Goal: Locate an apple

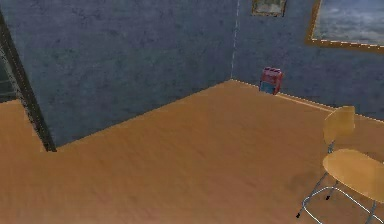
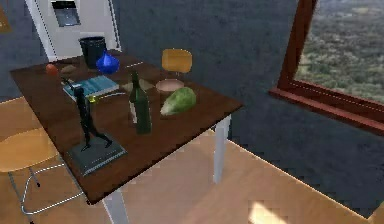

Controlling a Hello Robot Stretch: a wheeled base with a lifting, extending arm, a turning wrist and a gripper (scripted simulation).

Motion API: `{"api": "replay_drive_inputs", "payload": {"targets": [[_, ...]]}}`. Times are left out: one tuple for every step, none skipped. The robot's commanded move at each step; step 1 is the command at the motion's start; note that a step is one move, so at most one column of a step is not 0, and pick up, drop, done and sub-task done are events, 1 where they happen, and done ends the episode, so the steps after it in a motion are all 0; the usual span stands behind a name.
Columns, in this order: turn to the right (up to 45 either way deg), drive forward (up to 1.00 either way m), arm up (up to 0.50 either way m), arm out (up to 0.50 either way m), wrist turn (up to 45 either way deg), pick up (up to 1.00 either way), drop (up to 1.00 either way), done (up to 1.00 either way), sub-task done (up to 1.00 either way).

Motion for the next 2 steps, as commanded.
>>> {"api": "replay_drive_inputs", "payload": {"targets": [[3.0,0.00,0.00,0.00,0.0,0.00,0.00,0.00,0.00],[-45.0,0.00,0.00,0.00,0.0,0.00,0.00,0.00,0.00]]}}
